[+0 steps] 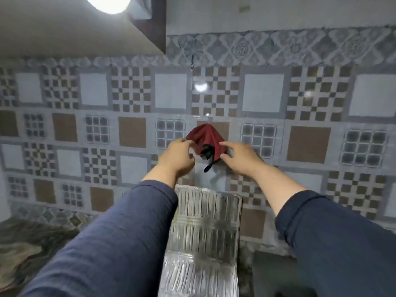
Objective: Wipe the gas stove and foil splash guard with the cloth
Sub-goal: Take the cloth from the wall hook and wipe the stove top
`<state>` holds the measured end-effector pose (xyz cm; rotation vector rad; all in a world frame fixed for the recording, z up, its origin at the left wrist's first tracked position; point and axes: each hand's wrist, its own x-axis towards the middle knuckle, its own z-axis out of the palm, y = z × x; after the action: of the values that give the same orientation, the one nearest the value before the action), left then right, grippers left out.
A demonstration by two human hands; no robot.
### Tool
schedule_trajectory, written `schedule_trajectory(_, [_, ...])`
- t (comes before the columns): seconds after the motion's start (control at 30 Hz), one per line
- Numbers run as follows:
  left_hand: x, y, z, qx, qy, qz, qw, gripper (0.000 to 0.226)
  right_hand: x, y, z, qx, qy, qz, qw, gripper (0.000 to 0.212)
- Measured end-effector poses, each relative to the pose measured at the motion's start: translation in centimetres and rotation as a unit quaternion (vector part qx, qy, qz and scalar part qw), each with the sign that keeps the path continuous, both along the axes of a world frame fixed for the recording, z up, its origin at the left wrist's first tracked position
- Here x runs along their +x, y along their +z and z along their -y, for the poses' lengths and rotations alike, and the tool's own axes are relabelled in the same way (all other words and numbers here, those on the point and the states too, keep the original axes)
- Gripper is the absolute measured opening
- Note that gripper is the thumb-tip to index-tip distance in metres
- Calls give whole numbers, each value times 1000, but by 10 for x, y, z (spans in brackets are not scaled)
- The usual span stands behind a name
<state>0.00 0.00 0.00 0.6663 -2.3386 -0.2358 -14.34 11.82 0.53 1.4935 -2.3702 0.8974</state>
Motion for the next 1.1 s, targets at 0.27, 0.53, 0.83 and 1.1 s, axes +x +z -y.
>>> schedule_trajectory(0.27, [-62, 4, 79, 7, -35, -91, 995, 38, -31, 14, 80, -157, 6, 49, 986, 41])
schedule_trajectory(0.53, [-77, 16, 92, -5, -50, -174, 983, 33, -41, 19, 105, -271, -1, 102, 957, 32])
schedule_trajectory(0.83, [-61, 31, 15, -28, -110, -181, 977, 42, -28, 38, 6, -190, -26, 5, 981, 35])
schedule_trajectory(1.1, [-82, -9, -133, -2, -213, -89, 973, 36, -23, -1, -169, -84, -136, 4, 987, 36])
